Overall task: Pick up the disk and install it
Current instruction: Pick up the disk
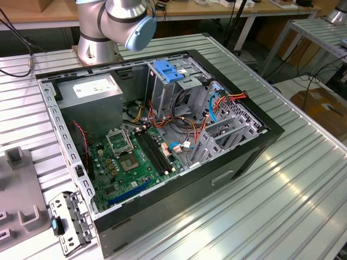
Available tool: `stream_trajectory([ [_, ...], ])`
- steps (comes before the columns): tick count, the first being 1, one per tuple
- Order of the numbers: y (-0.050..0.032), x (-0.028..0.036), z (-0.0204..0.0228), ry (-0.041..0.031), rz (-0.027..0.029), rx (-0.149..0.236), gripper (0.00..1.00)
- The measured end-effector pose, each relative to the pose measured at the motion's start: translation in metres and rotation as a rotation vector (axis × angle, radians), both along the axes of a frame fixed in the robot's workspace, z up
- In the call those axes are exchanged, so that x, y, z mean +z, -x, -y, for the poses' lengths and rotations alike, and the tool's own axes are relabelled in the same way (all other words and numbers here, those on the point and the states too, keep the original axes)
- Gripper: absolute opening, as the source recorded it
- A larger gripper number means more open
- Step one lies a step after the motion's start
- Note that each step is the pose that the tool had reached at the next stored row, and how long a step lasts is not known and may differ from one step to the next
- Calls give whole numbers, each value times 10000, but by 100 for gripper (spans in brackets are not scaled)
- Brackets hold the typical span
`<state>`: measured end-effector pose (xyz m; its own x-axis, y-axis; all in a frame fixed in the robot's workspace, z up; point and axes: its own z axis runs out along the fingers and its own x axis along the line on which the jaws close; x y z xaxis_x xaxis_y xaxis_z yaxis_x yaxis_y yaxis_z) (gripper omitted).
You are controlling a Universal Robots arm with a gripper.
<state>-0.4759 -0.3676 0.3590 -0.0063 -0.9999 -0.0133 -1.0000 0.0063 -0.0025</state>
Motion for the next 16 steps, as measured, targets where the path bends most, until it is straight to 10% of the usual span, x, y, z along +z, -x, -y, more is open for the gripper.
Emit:
stream_trajectory([
  [16,0,115,0,1,-1,0,37],
])
